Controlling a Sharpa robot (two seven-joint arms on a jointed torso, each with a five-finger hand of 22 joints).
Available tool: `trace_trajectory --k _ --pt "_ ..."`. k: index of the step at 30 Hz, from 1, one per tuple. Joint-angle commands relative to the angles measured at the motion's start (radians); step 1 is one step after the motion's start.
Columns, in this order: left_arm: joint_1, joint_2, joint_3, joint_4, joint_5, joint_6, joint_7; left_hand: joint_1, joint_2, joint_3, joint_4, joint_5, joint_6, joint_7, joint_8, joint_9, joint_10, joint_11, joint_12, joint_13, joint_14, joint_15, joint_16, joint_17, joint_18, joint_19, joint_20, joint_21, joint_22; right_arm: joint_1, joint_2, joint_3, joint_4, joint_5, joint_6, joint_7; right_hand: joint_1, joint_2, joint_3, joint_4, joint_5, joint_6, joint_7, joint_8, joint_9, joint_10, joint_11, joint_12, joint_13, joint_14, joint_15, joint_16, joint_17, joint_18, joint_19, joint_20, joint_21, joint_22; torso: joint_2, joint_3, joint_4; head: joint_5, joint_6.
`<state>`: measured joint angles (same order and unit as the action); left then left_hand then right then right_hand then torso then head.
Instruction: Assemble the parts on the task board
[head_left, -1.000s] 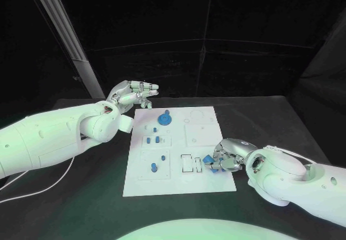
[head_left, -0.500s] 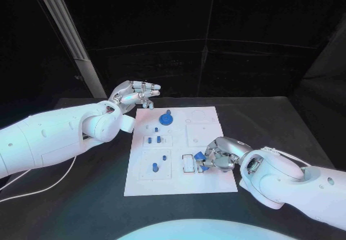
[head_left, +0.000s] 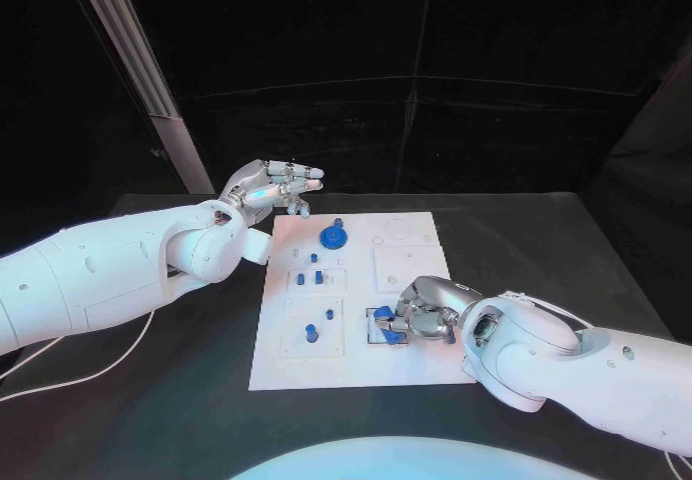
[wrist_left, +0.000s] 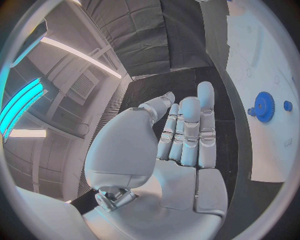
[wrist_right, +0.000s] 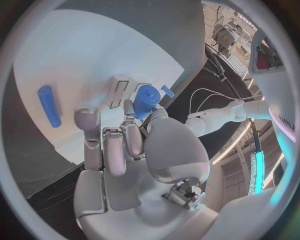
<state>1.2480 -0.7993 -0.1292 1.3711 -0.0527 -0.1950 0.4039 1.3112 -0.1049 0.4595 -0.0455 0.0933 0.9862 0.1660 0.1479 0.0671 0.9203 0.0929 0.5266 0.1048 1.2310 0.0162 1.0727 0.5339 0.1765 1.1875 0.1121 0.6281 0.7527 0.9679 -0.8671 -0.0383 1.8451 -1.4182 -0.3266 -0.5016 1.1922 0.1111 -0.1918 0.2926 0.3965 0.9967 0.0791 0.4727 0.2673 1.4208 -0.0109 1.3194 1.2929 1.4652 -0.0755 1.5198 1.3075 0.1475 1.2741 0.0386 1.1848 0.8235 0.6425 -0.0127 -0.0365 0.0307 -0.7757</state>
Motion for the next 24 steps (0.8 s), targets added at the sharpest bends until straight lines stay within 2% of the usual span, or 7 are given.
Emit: trace_trajectory --k 1,9,11,12,13,17,24 --pt "0.002 0.0 0.0 0.002 0.001 0.012 0.002 -0.004 0.01 -0.004 0.001 0.003 0.002 -0.002 0.003 0.001 0.0 0.006 0.006 -0.001 -0.006 -0.001 -0.007 -0.002 0.007 -0.004 0.003 -0.004 -0.002 0.002 0.011 0.001 -0.008 -0.004 0.047 -0.035 -0.012 -0.002 -0.006 -0.001 -0.004 0.03 -0.025 -0.003 0.0 -0.001 -0.008 -0.001 -0.013 0.081 -0.006 0.0 0.139 -0.016 0.001 -0.009 0.002 -0.001 -0.001 0.0005 -0.0005 0.002 -0.002" --pt "0.002 -0.002 0.0 0.003 0.001 0.011 0.001 -0.004 0.01 -0.004 0.001 0.003 0.002 -0.002 0.003 0.001 0.0 0.006 0.006 -0.001 -0.006 -0.001 -0.007 -0.002 0.007 -0.004 0.003 -0.004 -0.002 0.002 0.038 0.001 -0.023 -0.022 0.047 -0.051 -0.029 0.001 -0.021 0.0 -0.022 0.033 -0.027 -0.002 0.008 0.001 -0.01 -0.004 -0.012 0.081 -0.008 0.0 0.139 -0.016 0.001 -0.01 0.001 -0.002 -0.001 0.0004 -0.0016 0.003 -0.001" --pt "0.002 -0.002 0.0 0.003 0.001 0.012 0.0 -0.004 0.01 -0.004 0.001 0.003 0.002 -0.002 0.003 0.001 0.0 0.006 0.006 -0.001 -0.006 -0.001 -0.007 -0.002 0.007 -0.004 0.003 -0.004 -0.002 0.002 0.041 0.001 -0.027 -0.032 0.044 -0.057 -0.066 0.005 -0.045 -0.003 -0.105 0.035 -0.028 -0.001 0.015 0.001 -0.01 -0.009 -0.014 0.081 -0.009 -0.001 0.138 -0.016 0.001 -0.011 -0.001 -0.004 -0.001 0.0006 -0.0019 0.004 -0.002" --pt "0.002 -0.003 0.0 0.004 0.001 0.012 0.0 -0.004 0.01 -0.004 0.001 0.003 0.002 -0.002 0.003 0.001 0.0 0.006 0.006 -0.001 -0.006 -0.001 -0.007 -0.002 0.007 -0.004 0.003 -0.004 -0.002 0.002 0.043 0.001 -0.029 -0.04 0.038 -0.061 -0.093 0.007 -0.067 -0.003 -0.18 0.033 -0.028 -0.002 0.02 -0.003 -0.01 -0.018 -0.021 0.08 -0.008 -0.003 0.133 -0.016 -0.002 -0.012 -0.005 -0.01 -0.001 0.0006 -0.0016 0.005 -0.002" --pt "0.002 -0.003 0.0 0.004 0.001 0.012 0.0 -0.004 0.01 -0.004 0.001 0.003 0.002 -0.002 0.003 0.001 0.0 0.006 0.006 -0.001 -0.006 -0.001 -0.007 -0.002 0.007 -0.004 0.003 -0.004 -0.002 0.002 0.044 0.001 -0.03 -0.044 0.034 -0.062 -0.108 0.005 -0.08 -0.004 -0.221 0.031 -0.027 -0.002 0.023 -0.008 -0.009 -0.027 -0.029 0.078 -0.008 -0.007 0.127 -0.014 -0.006 -0.011 -0.01 -0.018 -0.001 0.0003 -0.0017 0.005 -0.002" --pt "0.002 -0.004 0.0 0.004 0.001 0.012 -0.001 -0.005 0.009 -0.006 0.002 0.003 0.003 -0.003 0.004 0.001 -0.001 0.006 0.006 -0.002 -0.007 -0.001 -0.007 -0.004 0.007 -0.004 0.003 -0.006 -0.003 0.002 0.047 0.001 -0.035 -0.05 0.026 -0.066 -0.166 -0.012 -0.131 -0.001 -0.336 0.006 -0.017 -0.01 0.034 -0.046 -0.001 -0.093 -0.089 0.073 -0.002 -0.018 0.107 -0.007 -0.029 -0.006 -0.04 -0.065 -0.001 0.0004 -0.0015 0.006 -0.002" --pt "0.003 -0.004 0.0 0.004 0.001 0.012 -0.004 -0.007 0.009 -0.007 0.003 0.003 0.002 -0.002 0.004 0.001 -0.001 0.006 0.007 -0.003 -0.008 -0.001 -0.007 -0.005 0.007 -0.004 0.003 -0.006 -0.003 0.002 0.048 0.001 -0.032 -0.054 0.019 -0.059 -0.261 -0.058 -0.157 0.001 -0.348 -0.02 -0.009 -0.01 0.049 -0.122 0.007 -0.227 -0.216 0.062 0.006 -0.045 0.062 0.005 -0.064 0.001 -0.094 -0.144 -0.001 0.0017 -0.0016 0.007 -0.002"
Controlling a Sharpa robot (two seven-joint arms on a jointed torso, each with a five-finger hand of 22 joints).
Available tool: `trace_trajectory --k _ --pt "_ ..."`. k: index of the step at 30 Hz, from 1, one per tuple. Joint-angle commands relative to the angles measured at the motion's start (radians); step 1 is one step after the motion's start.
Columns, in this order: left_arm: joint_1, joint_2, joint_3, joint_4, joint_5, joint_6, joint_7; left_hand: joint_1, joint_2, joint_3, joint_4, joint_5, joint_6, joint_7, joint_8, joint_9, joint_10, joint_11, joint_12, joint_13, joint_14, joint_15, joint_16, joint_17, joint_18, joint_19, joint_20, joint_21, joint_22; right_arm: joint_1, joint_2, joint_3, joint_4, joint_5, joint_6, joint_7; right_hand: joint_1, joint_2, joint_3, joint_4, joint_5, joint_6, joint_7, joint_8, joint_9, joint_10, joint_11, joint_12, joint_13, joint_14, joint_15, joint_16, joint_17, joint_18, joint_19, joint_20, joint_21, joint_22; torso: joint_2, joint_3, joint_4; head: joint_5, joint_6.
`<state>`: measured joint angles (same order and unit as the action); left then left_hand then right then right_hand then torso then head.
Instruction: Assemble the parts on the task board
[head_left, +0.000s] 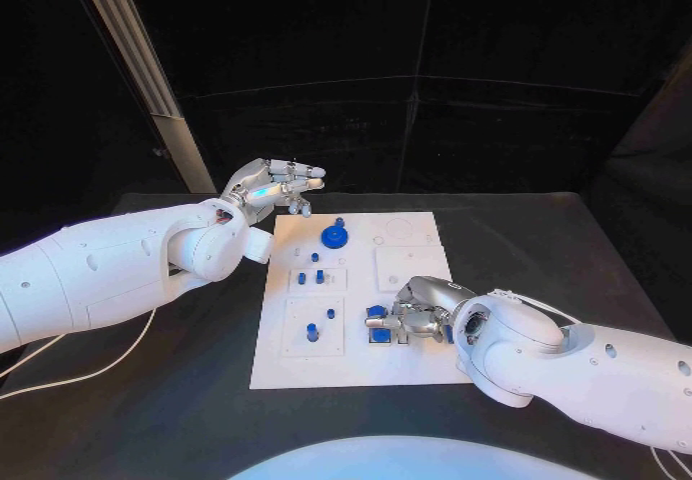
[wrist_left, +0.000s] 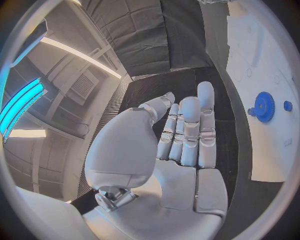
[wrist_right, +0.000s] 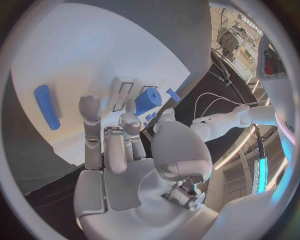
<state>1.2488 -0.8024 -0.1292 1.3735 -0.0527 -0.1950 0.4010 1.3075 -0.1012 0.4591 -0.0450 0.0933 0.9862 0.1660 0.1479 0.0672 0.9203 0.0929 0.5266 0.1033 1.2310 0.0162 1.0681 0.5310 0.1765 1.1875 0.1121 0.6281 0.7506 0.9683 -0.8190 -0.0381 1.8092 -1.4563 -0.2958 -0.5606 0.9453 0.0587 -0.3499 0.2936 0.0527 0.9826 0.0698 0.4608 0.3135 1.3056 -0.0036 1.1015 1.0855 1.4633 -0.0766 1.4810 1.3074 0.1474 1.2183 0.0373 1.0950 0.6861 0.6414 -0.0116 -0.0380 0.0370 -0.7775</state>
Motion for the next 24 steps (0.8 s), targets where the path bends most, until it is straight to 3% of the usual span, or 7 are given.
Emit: trace_trajectory --k 1,4,5,7,8,14,24 --pt "0.002 -0.001 0.0 0.002 0.001 0.012 -0.002 -0.003 0.005 -0.006 0.003 0.003 0.002 -0.002 0.004 0.001 -0.001 0.006 0.007 -0.001 -0.008 -0.001 -0.003 -0.002 0.007 -0.004 0.003 -0.006 -0.001 0.002 -0.001 0.0 0.005 -0.016 -0.013 0.002 -0.013 -0.006 0.004 0.0 -0.003 -0.006 0.001 0.002 0.004 -0.007 0.0 -0.01 -0.009 0.064 0.007 -0.006 0.061 0.005 -0.008 0.002 -0.005 -0.006 0.0 0.0006 -0.0003 0.001 0.0" --pt "0.002 -0.002 0.0 0.002 0.001 0.012 -0.002 -0.003 0.005 -0.006 0.003 0.003 0.002 -0.002 0.004 0.001 -0.001 0.006 0.007 -0.001 -0.008 -0.001 -0.003 -0.002 0.007 -0.004 0.003 -0.006 -0.001 0.002 -0.005 0.0 0.012 -0.016 -0.014 0.013 0.024 -0.001 0.033 -0.006 0.011 -0.008 0.0 0.008 0.012 -0.001 0.0 -0.009 -0.008 0.065 0.007 -0.007 0.063 0.005 -0.006 0.004 -0.008 -0.007 0.0 0.001 -0.0008 0.001 0.0" --pt "0.002 -0.002 0.0 0.002 0.001 0.012 -0.002 -0.003 0.005 -0.006 0.003 0.003 0.002 -0.002 0.004 0.001 -0.001 0.006 0.007 -0.001 -0.008 -0.001 -0.003 -0.002 0.007 -0.004 0.003 -0.006 -0.001 0.002 -0.008 0.0 0.015 -0.017 -0.013 0.017 0.059 0.001 0.045 -0.015 0.046 -0.009 0.0 0.011 0.017 0.003 -0.001 -0.008 -0.006 0.065 0.007 -0.008 0.064 0.005 -0.003 0.003 -0.008 -0.005 0.001 0.0013 -0.0011 0.001 -0.001" --pt "0.002 -0.002 0.0 0.002 0.001 0.013 -0.003 -0.003 0.005 -0.006 0.003 0.003 0.002 -0.002 0.004 0.001 -0.001 0.006 0.007 -0.001 -0.008 -0.001 -0.003 -0.002 0.007 -0.004 0.003 -0.006 -0.001 0.001 -0.012 0.0 0.02 -0.021 -0.007 0.024 0.183 -0.009 0.076 -0.078 0.154 -0.009 -0.003 0.017 0.026 0.011 -0.003 -0.001 0.002 0.067 0.004 -0.008 0.066 0.005 0.001 0.001 -0.009 -0.004 0.0 0.0014 -0.002 0.001 -0.002" --pt "0.002 -0.002 0.0 0.002 0.001 0.013 -0.003 -0.003 0.005 -0.006 0.003 0.003 0.002 -0.002 0.004 0.001 -0.001 0.006 0.007 -0.001 -0.008 -0.001 -0.003 -0.002 0.007 -0.004 0.003 -0.006 -0.001 0.001 -0.014 0.0 0.022 -0.023 -0.003 0.027 0.221 -0.017 0.082 -0.099 0.159 -0.009 -0.004 0.021 0.03 0.015 -0.004 0.003 0.006 0.067 0.004 -0.009 0.065 0.005 0.002 0.001 -0.009 -0.003 0.0 0.0014 -0.002 0.001 -0.002" --pt "0.002 -0.002 0.0 0.001 0.001 0.014 -0.005 -0.003 0.005 -0.006 0.003 0.003 0.002 -0.002 0.004 0.001 -0.001 0.006 0.007 -0.001 -0.008 -0.001 -0.003 -0.002 0.007 -0.004 0.003 -0.006 -0.001 0.001 -0.02 0.0 0.027 -0.043 0.024 0.037 0.375 -0.022 0.111 -0.188 0.101 -0.004 -0.009 0.044 0.051 0.033 -0.01 0.029 0.033 0.07 -0.001 -0.006 0.074 0.002 0.013 -0.003 -0.002 0.013 0.001 0.0009 -0.0004 -0.001 -0.003" --pt "0.002 0.0 0.0 0.0 0.001 0.014 -0.008 -0.004 0.006 -0.007 0.004 0.003 0.001 -0.002 0.003 0.001 -0.001 0.006 0.007 -0.002 -0.007 -0.001 -0.002 -0.001 0.007 -0.003 0.003 -0.007 -0.002 0.001 -0.003 0.0 0.017 -0.05 0.018 0.05 0.376 0.007 0.115 -0.185 0.078 0.005 -0.013 0.054 0.061 0.05 -0.014 0.053 0.058 0.073 -0.003 0.0 0.087 -0.002 0.024 -0.005 0.011 0.036 0.001 0.0008 0.0001 -0.001 -0.004"
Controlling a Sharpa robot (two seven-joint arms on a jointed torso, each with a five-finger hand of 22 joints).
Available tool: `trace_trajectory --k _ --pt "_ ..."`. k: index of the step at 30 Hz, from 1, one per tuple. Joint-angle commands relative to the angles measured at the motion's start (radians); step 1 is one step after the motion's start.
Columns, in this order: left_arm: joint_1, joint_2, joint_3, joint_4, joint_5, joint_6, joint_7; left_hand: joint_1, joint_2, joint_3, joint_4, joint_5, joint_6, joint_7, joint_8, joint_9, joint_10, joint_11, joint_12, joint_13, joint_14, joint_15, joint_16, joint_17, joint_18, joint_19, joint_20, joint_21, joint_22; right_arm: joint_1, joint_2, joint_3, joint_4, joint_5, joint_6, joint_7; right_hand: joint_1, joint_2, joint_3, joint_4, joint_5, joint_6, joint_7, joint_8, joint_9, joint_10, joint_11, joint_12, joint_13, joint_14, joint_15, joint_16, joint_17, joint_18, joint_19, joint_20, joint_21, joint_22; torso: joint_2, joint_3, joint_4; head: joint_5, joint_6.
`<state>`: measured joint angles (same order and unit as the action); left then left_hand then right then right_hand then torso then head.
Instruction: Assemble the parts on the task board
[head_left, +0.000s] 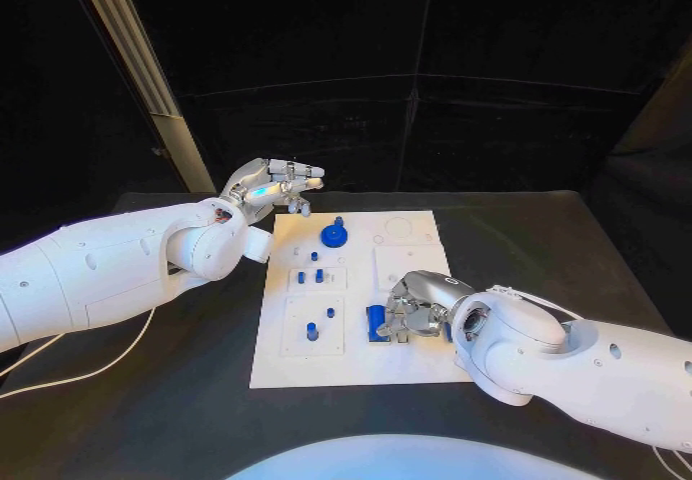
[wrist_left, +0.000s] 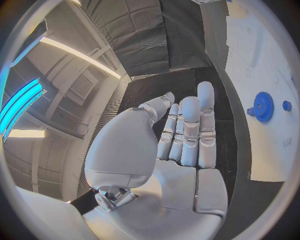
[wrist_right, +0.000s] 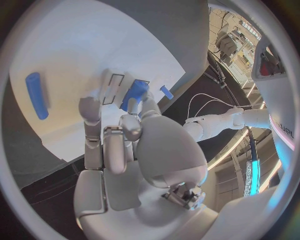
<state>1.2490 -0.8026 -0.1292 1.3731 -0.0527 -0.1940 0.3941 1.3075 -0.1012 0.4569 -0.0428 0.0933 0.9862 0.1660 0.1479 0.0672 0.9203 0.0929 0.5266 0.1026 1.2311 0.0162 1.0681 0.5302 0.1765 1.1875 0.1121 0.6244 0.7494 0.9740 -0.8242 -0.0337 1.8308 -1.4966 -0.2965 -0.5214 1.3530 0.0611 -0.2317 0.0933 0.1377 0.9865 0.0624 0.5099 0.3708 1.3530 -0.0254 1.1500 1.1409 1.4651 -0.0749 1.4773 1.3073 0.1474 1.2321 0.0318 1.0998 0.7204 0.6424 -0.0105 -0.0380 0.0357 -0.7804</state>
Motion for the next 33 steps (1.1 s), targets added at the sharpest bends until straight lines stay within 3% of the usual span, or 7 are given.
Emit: trace_trajectory --k 1,10,15,19,22,25,33 --pt "0.002 0.0 0.0 0.001 0.001 0.013 -0.001 -0.004 0.006 -0.004 0.001 0.003 0.001 -0.002 0.003 0.001 -0.001 0.006 0.007 -0.001 -0.007 -0.001 -0.002 0.0 0.007 -0.003 0.003 -0.003 -0.001 -0.004 0.004 -0.004 -0.005 -0.005 0.016 0.014 -0.041 0.008 -0.007 0.023 -0.003 0.001 -0.006 0.005 0.004 0.003 0.008 0.006 0.003 0.071 -0.005 0.004 0.088 -0.002 0.01 0.0 0.006 0.001 0.0 -0.0006 0.0001 0.0 -0.001" --pt "0.002 0.001 0.0 0.001 0.001 0.014 -0.004 -0.004 0.007 -0.004 0.002 0.003 0.0 -0.002 0.003 0.001 -0.002 0.006 0.007 -0.001 -0.007 -0.001 -0.002 0.0 0.007 -0.003 0.003 -0.004 -0.001 -0.004 0.009 -0.004 -0.01 0.036 0.007 0.039 -0.069 0.027 -0.023 0.053 0.022 0.006 -0.011 0.007 0.01 0.015 0.005 0.021 0.02 0.074 -0.008 0.01 0.101 -0.005 0.019 -0.002 0.018 0.021 0.0 -0.0009 0.0001 0.0 -0.003" --pt "0.002 0.001 0.0 0.0 0.001 0.015 -0.005 -0.004 0.007 -0.004 0.002 0.003 0.0 -0.002 0.003 0.001 -0.002 0.006 0.007 -0.001 -0.007 -0.001 -0.002 0.0 0.007 -0.003 0.003 -0.004 -0.001 -0.004 0.004 -0.004 -0.012 0.037 0.011 0.041 -0.003 0.036 -0.005 0.016 0.01 0.008 -0.018 0.006 0.012 0.016 -0.002 0.021 0.022 0.075 -0.013 0.012 0.104 -0.005 0.02 -0.006 0.02 0.024 -0.002 -0.0013 0.0004 0.001 -0.003" --pt "0.002 0.0 0.0 0.0 0.001 0.015 -0.006 -0.004 0.007 -0.004 0.002 0.003 0.0 -0.002 0.003 0.001 -0.002 0.006 0.007 -0.001 -0.007 -0.001 -0.002 0.0 0.007 -0.003 0.003 -0.004 -0.001 -0.004 -0.015 -0.004 -0.006 0.045 -0.02 0.064 0.015 0.04 0.002 0.005 -0.001 0.006 -0.016 0.002 0.011 0.012 -0.002 0.014 0.017 0.074 -0.014 0.01 0.102 -0.005 0.018 -0.008 0.018 0.02 -0.001 -0.0005 -0.0001 0.001 -0.002" --pt "0.002 -0.001 0.0 0.0 0.001 0.015 -0.006 -0.004 0.007 -0.004 0.002 0.003 0.0 -0.002 0.003 0.001 -0.002 0.006 0.007 -0.001 -0.007 -0.001 -0.002 0.0 0.007 -0.003 0.003 -0.004 -0.001 -0.004 -0.048 -0.004 0.009 0.088 -0.068 0.113 -0.017 0.033 -0.014 0.026 0.029 -0.015 -0.004 -0.016 0.005 0.004 0.008 0.001 0.005 0.072 -0.007 0.005 0.094 -0.004 0.011 -0.005 0.011 0.009 -0.002 -0.0004 -0.0009 -0.001 -0.001" --pt "0.001 -0.002 0.0 0.0 0.001 0.015 -0.006 -0.004 0.007 -0.004 0.002 0.003 0.0 -0.002 0.003 0.001 -0.002 0.006 0.007 -0.001 -0.007 -0.001 -0.002 0.0 0.007 -0.003 0.003 -0.004 -0.001 -0.001 -0.101 -0.004 0.028 0.164 -0.105 0.173 -0.035 0.025 -0.03 0.04 0.071 -0.056 0.015 -0.053 -0.01 -0.004 0.024 -0.01 -0.003 0.071 0.005 0.004 0.092 -0.004 0.007 0.003 0.007 0.002 -0.002 -0.0013 -0.0007 -0.006 0.001" --pt "0.001 -0.003 0.0 -0.002 0.001 0.017 -0.008 -0.004 0.008 -0.004 0.003 0.003 -0.001 -0.002 0.003 0.0 -0.002 0.006 0.007 -0.002 -0.008 -0.001 -0.002 -0.002 0.007 -0.003 0.004 -0.004 -0.002 0.027 -0.247 -0.004 0.053 0.28 -0.085 0.223 -0.015 0.039 -0.032 0.037 0.094 -0.079 0.037 -0.12 -0.04 -0.015 0.042 -0.022 -0.013 0.073 0.021 0.006 0.098 -0.002 0.003 0.02 0.005 -0.001 -0.002 -0.0012 -0.0017 -0.012 0.007"
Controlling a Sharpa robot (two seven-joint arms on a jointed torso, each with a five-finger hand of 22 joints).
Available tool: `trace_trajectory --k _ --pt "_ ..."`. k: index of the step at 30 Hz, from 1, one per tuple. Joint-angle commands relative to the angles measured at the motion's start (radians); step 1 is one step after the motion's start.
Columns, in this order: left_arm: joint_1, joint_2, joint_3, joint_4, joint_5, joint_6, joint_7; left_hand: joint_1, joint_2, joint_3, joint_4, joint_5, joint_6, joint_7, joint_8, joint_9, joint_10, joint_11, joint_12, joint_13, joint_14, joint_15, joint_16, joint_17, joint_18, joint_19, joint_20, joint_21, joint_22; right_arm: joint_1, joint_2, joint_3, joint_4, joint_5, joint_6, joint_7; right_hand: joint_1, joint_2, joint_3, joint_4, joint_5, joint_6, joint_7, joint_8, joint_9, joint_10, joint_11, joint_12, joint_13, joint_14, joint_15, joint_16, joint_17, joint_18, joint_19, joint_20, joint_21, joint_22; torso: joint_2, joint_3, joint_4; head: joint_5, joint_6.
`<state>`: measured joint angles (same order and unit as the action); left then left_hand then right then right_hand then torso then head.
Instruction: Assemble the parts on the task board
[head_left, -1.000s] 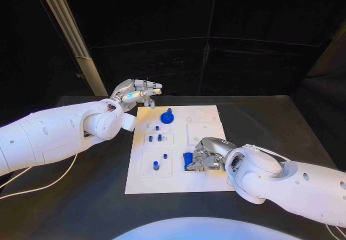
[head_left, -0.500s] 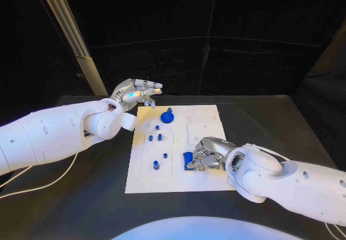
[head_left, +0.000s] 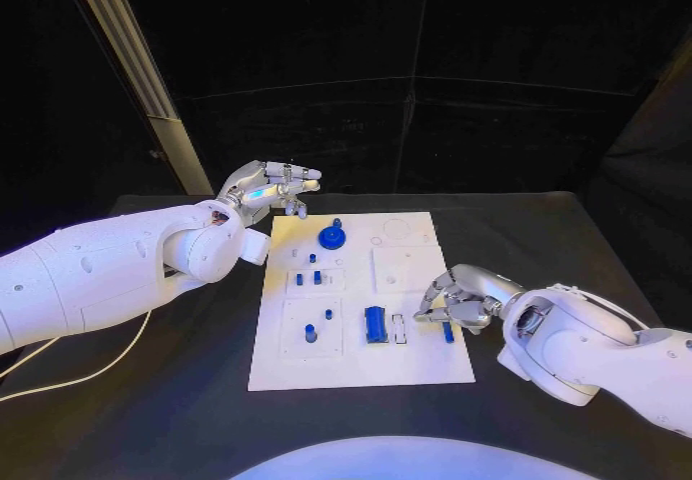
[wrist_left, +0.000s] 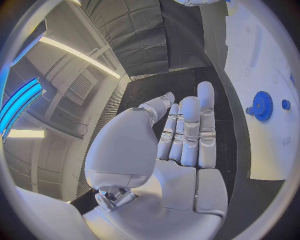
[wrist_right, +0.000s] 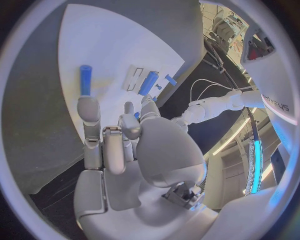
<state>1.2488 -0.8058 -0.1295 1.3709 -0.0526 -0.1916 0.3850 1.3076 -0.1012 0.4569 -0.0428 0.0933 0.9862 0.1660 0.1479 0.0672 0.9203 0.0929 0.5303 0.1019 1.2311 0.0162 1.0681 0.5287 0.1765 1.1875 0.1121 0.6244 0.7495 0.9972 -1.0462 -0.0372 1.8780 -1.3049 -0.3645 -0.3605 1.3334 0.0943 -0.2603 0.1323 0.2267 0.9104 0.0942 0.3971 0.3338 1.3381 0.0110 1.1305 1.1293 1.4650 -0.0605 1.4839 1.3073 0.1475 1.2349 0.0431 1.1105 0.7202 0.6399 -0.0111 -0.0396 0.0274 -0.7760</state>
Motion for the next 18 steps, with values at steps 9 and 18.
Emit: trace_trajectory --k 9,18 --pt "0.001 0.005 0.0 -0.003 0.001 0.016 0.002 -0.004 0.008 -0.004 0.003 0.003 -0.001 -0.002 0.003 0.0 -0.002 0.006 0.003 -0.001 -0.008 -0.001 -0.002 -0.001 0.007 -0.003 0.004 -0.005 -0.002 0.01 -0.098 -0.001 0.005 -0.07 0.064 -0.037 -0.001 0.011 -0.017 0.01 0.019 0.037 0.003 -0.043 -0.024 0.0 0.005 -0.009 -0.005 0.072 0.008 -0.001 0.099 -0.003 0.005 0.012 0.003 0.014 0.002 0.0008 -0.0006 -0.02 0.01" --pt "0.001 0.004 -0.001 -0.003 0.001 0.018 0.003 -0.004 0.009 -0.004 0.004 0.004 -0.001 -0.002 0.003 0.0 -0.002 0.006 0.004 -0.001 -0.008 -0.001 -0.003 -0.002 0.007 -0.003 0.004 -0.005 -0.002 0.008 -0.054 -0.001 -0.028 -0.202 0.168 -0.12 -0.023 -0.009 -0.048 0.032 -0.005 0.057 0.002 -0.068 -0.035 0.022 0.004 0.03 0.033 0.077 0.007 0.011 0.123 -0.007 0.014 0.012 0.016 0.038 0.003 0.0009 0.0018 -0.026 0.013"
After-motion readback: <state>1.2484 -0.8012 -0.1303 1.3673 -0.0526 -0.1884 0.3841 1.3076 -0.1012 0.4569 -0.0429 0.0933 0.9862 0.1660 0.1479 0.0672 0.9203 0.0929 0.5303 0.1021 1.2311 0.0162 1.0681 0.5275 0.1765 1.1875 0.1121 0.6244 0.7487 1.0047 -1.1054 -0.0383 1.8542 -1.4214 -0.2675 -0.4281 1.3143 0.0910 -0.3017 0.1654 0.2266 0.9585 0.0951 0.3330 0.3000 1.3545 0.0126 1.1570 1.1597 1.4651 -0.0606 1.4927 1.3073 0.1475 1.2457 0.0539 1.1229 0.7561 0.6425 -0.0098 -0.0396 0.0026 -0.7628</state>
